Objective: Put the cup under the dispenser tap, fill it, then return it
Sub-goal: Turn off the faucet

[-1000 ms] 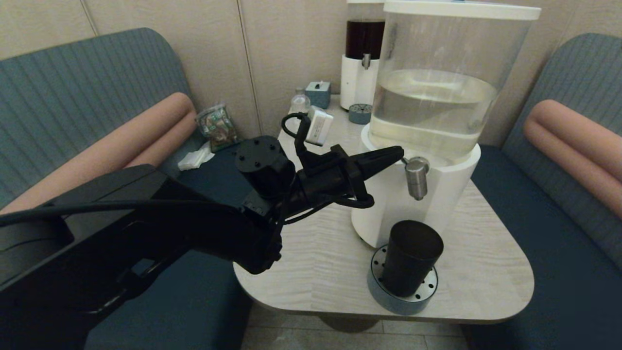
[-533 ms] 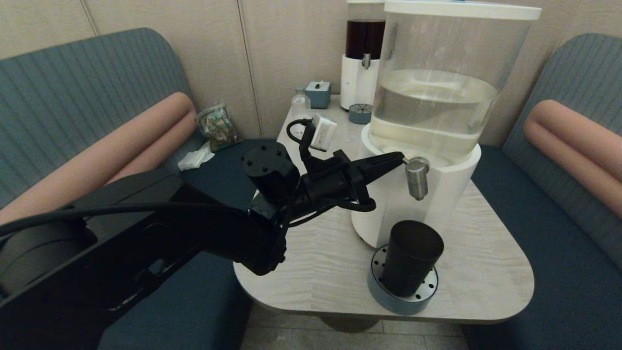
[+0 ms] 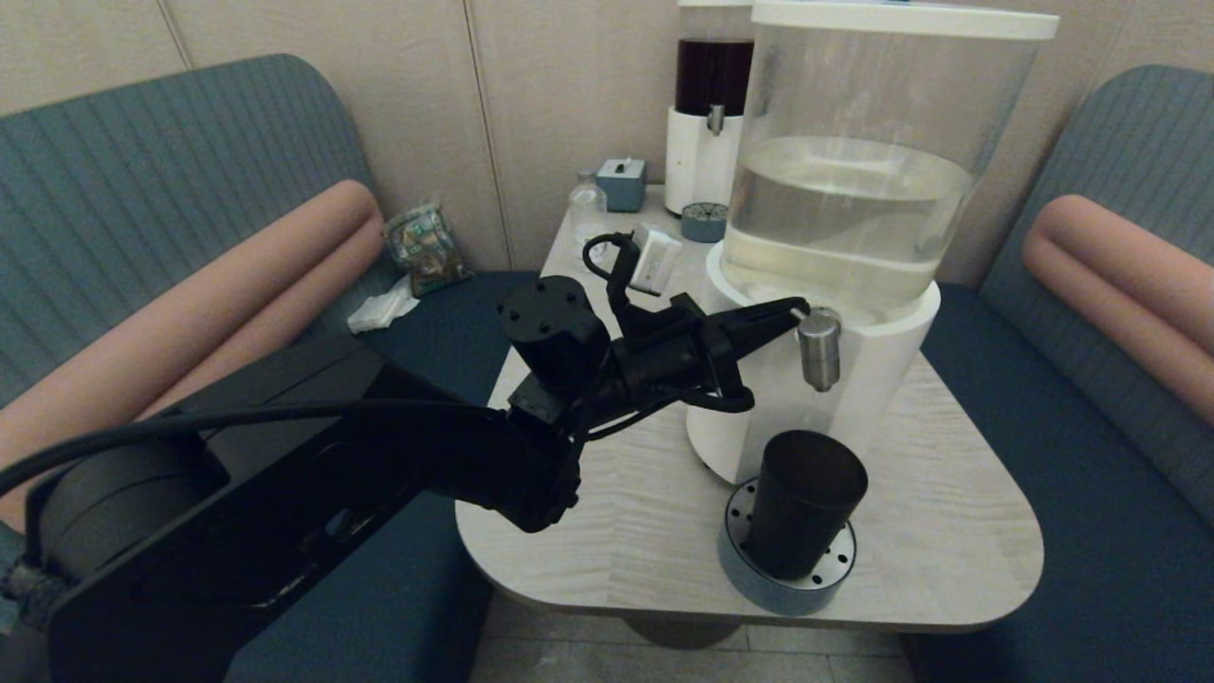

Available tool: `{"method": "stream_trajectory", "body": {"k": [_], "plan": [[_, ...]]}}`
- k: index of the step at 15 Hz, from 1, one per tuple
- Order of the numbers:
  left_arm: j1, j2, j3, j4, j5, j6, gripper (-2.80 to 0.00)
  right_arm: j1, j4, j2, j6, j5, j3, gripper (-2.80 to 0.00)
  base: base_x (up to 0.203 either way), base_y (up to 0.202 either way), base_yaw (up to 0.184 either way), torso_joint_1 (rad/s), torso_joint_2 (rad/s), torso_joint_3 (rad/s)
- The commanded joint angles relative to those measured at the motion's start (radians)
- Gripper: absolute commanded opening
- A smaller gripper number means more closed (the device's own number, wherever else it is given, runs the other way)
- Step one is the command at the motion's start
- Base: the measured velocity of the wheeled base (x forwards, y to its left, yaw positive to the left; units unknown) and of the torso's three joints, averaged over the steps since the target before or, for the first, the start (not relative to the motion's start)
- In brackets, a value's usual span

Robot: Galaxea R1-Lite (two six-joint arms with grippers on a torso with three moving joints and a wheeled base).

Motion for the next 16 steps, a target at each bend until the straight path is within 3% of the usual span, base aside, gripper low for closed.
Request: {"method": "stream_trajectory", "body": {"k": [1,16], "plan": [[-0.012,0.006,-0.02,0.003,-0.004,-0.003,-2.8,0.0,-0.001,0.002,0.0,0.0,0.0,-2.8,0.0,0.0,0.0,0.0,0.0,0.0],[-0.063,0.014,-0.06,0.06,-0.003,0.01,-2.8,0.0,-0.001,0.002,0.0,0.0,0.002,-2.8,0.0,0.0,0.0,0.0,0.0,0.0]]}}
